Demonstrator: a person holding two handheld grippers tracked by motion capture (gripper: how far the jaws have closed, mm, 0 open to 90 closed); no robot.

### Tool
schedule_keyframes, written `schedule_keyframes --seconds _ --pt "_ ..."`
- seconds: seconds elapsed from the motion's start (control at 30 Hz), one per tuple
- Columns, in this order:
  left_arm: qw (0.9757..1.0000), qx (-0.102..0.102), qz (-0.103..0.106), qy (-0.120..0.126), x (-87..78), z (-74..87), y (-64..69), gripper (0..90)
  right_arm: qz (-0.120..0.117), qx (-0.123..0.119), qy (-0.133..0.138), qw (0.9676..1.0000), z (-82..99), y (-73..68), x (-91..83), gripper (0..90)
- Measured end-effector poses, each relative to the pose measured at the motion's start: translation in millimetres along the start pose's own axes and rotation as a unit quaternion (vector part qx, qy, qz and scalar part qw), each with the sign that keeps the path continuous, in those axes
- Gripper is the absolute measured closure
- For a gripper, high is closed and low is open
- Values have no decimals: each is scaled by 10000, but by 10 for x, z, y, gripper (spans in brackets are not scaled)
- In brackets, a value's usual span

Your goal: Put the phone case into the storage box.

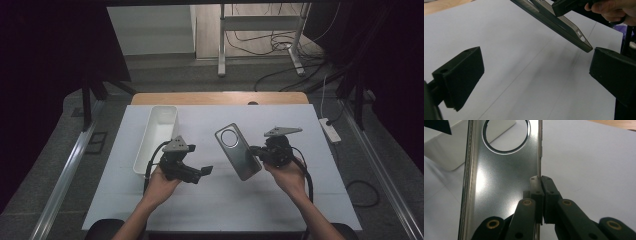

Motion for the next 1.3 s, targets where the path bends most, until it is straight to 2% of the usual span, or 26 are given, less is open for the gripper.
schedule_keyframes --seconds 0.37,0.53,0.7,0.83,0.93,1.1,1.3 --pt "10000 61 27 -49 79 13 84 0 -161 -182 11 9997 -29 -201 106 885" --pt "10000 6 48 -61 96 15 97 0 -165 -251 21 9995 -44 -273 141 885" --pt "9999 39 75 -84 113 9 131 0 -176 -314 43 9993 -63 -338 173 885" --pt "9998 -6 214 -56 120 -6 177 0 -181 -359 124 9991 -83 -385 196 885" --pt "9997 -2 227 -69 126 -19 206 3 -185 -382 180 9989 -88 -413 219 885" --pt "9998 -25 122 -154 147 -20 216 53 -180 -412 235 9987 -91 -434 243 884" --pt "9993 -183 237 -227 157 -27 240 200 -203 -434 265 9985 -91 -469 271 884"
Point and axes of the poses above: each handheld gripper's, and its own axes: x roughly forward along the jaws, z roughly out of its underside, y roughly to its right, the point moved 9 cm from there along x, roughly forward along the jaws, and after that the axes turned 13 degrees about -z, right-handed, at the moved point
